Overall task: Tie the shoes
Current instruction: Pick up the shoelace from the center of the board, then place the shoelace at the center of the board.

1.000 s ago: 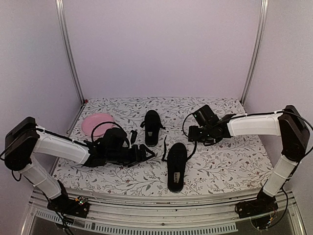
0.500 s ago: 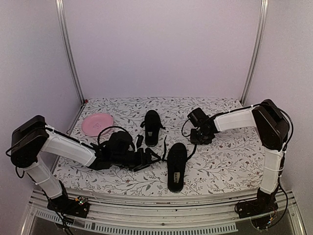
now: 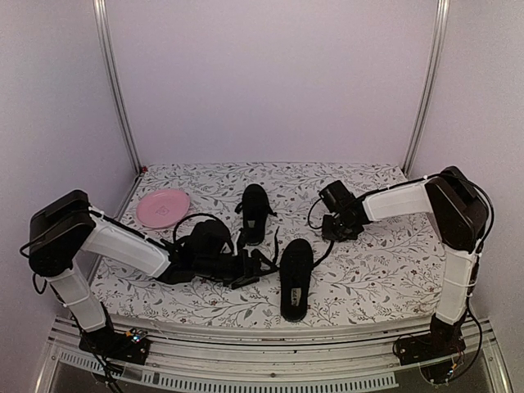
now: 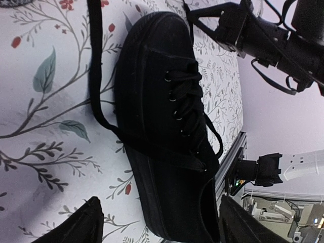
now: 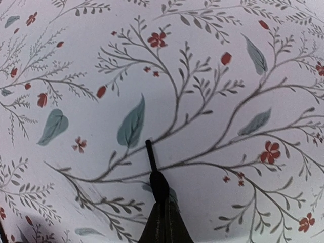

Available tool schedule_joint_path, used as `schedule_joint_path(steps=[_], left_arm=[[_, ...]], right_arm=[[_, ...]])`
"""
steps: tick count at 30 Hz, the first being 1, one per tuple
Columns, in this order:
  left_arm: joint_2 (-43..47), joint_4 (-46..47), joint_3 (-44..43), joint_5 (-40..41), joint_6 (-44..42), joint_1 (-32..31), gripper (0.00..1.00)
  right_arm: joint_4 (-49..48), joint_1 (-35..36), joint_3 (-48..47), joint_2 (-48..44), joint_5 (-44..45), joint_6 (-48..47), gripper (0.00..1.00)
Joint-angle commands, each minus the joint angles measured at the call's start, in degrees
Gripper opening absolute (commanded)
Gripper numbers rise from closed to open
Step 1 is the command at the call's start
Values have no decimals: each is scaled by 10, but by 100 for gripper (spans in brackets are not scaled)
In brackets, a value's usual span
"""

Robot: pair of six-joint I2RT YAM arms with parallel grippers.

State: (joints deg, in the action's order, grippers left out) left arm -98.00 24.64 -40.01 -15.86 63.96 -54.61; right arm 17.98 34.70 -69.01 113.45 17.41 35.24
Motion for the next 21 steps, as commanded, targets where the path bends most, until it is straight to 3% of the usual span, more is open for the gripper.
schedule_joint_path(steps=[1, 12, 21], left_arm=[[-26, 31, -23, -29, 4, -15, 78], [-88, 84, -65, -65, 16, -18, 77], [-130, 94, -134, -18, -42, -9, 74]], right_arm=[[20, -2, 52, -89, 29, 4, 2], [46, -2, 172, -272, 39, 24, 2], [12, -2, 238, -402, 0, 18, 2]])
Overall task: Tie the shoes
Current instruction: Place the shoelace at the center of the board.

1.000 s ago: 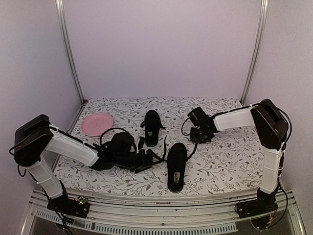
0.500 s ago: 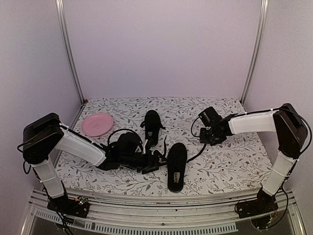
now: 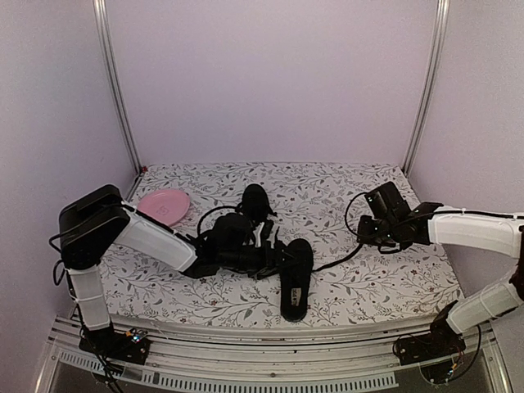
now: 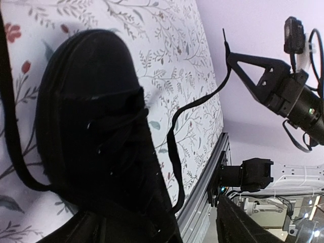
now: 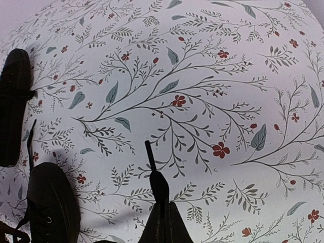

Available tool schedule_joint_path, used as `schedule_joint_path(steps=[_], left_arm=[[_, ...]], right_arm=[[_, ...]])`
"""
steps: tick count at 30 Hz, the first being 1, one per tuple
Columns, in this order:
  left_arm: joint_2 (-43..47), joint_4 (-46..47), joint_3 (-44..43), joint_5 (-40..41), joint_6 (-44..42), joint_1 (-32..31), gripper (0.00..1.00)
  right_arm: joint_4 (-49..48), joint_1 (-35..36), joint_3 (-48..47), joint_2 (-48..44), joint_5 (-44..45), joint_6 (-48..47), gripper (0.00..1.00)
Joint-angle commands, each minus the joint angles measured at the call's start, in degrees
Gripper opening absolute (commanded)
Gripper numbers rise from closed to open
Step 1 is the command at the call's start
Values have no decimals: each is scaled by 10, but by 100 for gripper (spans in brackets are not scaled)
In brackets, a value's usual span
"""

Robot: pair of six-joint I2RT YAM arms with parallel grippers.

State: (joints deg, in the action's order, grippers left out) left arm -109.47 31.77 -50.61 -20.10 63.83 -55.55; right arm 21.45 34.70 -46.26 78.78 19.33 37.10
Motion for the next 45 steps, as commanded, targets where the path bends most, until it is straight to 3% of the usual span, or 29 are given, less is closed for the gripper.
schedule_joint_path(steps=[1, 6, 12, 18, 27, 36, 45], left_arm=[[-18, 23, -35, 30, -51, 1, 73], [-54, 33, -65, 27, -86, 6, 68], [-80, 72, -86, -6, -98, 6, 52], [-67, 111, -93, -46, -158, 6, 44], [-83, 92, -122, -117, -221, 8, 42], [-74, -3, -155, -63, -285, 18, 41], [-70, -31, -165, -77, -305, 29, 27]], right_arm=[[-27, -2, 12, -68, -23, -9, 2], [-44, -2, 11, -111, -36, -28, 2], [-59, -2, 7, -119, -55, -35, 2], [-130, -2, 11, -125, -99, -66, 2], [-217, -2, -60, -69, -193, -110, 2], [-271, -2, -101, -20, -275, -123, 2], [-287, -2, -115, 9, -308, -129, 2]])
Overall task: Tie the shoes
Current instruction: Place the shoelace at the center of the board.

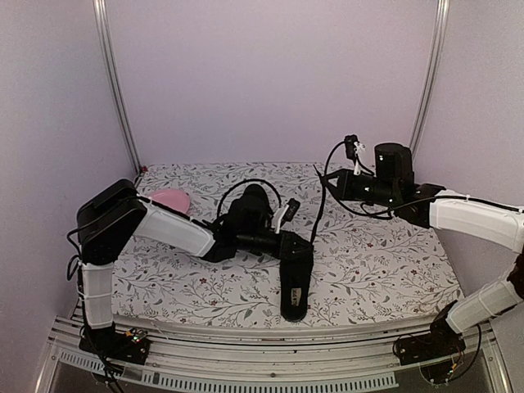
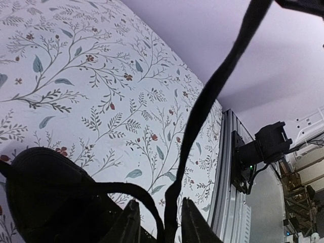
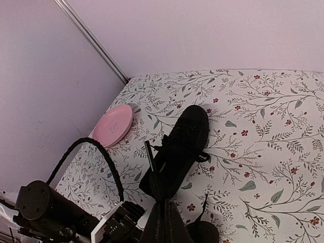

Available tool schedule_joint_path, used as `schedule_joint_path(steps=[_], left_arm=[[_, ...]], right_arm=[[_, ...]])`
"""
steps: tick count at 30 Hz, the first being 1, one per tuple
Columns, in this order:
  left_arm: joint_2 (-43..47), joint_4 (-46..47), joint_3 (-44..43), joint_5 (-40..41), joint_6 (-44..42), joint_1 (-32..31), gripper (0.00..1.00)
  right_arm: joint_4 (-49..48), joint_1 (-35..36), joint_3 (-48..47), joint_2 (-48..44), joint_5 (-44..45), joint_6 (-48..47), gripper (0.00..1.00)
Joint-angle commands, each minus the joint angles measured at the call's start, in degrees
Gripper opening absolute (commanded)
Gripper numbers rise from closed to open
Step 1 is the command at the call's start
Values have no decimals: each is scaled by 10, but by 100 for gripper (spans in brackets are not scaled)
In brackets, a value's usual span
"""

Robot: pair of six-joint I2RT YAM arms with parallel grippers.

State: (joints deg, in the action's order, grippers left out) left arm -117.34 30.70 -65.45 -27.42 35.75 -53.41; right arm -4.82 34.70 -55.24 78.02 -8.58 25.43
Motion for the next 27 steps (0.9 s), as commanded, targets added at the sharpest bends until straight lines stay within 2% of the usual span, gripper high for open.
schedule_joint_path(steps=[1, 7, 10, 13, 17, 20, 23, 27], left_arm=[[9, -23, -18, -6, -26, 8, 27], [2, -41, -34, -7, -37, 10, 25], [1, -78, -46, 3, -50, 10, 27], [16, -126, -48, 28, -80, 9, 33], [52, -169, -26, 66, -98, 7, 44], [90, -190, -3, 110, -92, 4, 54], [142, -166, 49, 164, -75, 0, 64], [222, -100, 135, 257, -57, -2, 74]], right_arm=[[-25, -2, -28, 20, -34, -13, 2], [-27, -2, -43, 41, -59, -23, 2], [-26, -1, -45, 44, -54, -25, 2], [-19, -1, -42, 40, -26, -26, 2], [-7, -1, -2, -6, 73, 0, 2], [55, -1, 32, -37, 155, 32, 2], [110, -1, 82, -64, 200, 72, 2], [162, -1, 151, -72, 214, 139, 2]])
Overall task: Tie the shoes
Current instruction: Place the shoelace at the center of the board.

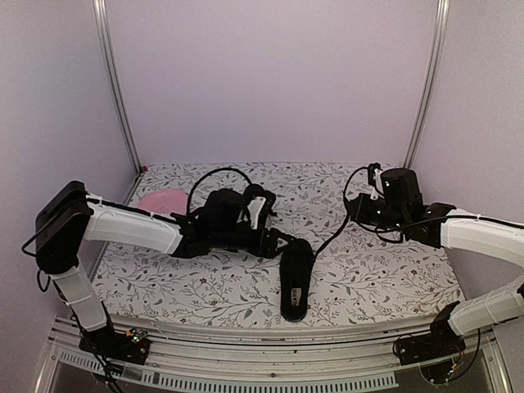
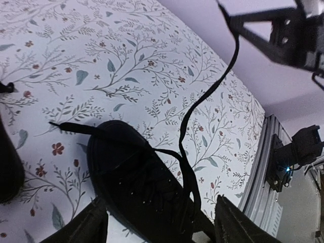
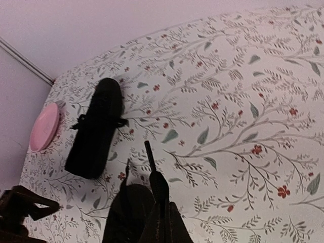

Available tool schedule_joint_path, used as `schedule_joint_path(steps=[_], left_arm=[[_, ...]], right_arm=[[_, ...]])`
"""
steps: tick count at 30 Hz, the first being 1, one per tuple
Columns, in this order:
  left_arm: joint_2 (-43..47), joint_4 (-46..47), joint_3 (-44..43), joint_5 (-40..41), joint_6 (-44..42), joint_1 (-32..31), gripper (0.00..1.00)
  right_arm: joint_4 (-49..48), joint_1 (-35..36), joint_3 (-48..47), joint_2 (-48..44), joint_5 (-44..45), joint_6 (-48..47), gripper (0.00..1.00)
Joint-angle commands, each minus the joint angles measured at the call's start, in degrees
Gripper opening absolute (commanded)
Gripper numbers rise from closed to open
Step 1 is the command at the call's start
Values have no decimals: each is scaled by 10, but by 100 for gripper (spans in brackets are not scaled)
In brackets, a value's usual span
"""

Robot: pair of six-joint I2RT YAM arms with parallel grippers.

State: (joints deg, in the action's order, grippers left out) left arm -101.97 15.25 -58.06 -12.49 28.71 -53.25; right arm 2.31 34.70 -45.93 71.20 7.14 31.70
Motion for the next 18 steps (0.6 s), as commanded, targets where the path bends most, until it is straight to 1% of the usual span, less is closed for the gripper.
schedule_joint_path(steps=[1, 2, 3, 4, 5, 6, 7, 10, 14, 15, 18], left_arm=[[86, 68, 82, 130, 12, -4, 76], [106, 77, 101, 152, 10, -4, 79], [125, 82, 115, 171, 7, -2, 82], [140, 85, 127, 186, 2, 0, 86], [153, 87, 139, 191, -2, 4, 91], [162, 82, 142, 191, -3, 11, 93], [168, 71, 142, 187, 0, 23, 94], [181, 61, 156, 164, 27, 61, 95], [219, 117, 220, 160, 55, 94, 95], [229, 119, 229, 161, 59, 99, 95], [253, 98, 240, 159, 61, 108, 95]], right_arm=[[98, -2, 67, -1, 56, 82, 5], [100, -2, 72, 4, 53, 82, 20], [96, -2, 72, 8, 43, 74, 43], [89, 0, 68, 14, 32, 46, 58], [86, 3, 59, 23, 28, 21, 66], [79, 7, 46, 34, 17, 3, 71], [72, 9, 28, 51, 0, -33, 72], [85, 21, -59, 126, -31, -85, 74], [97, 30, -169, 246, -84, -136, 75], [118, 32, -204, 290, -90, -141, 74], [172, 43, -303, 379, -93, -164, 71]])
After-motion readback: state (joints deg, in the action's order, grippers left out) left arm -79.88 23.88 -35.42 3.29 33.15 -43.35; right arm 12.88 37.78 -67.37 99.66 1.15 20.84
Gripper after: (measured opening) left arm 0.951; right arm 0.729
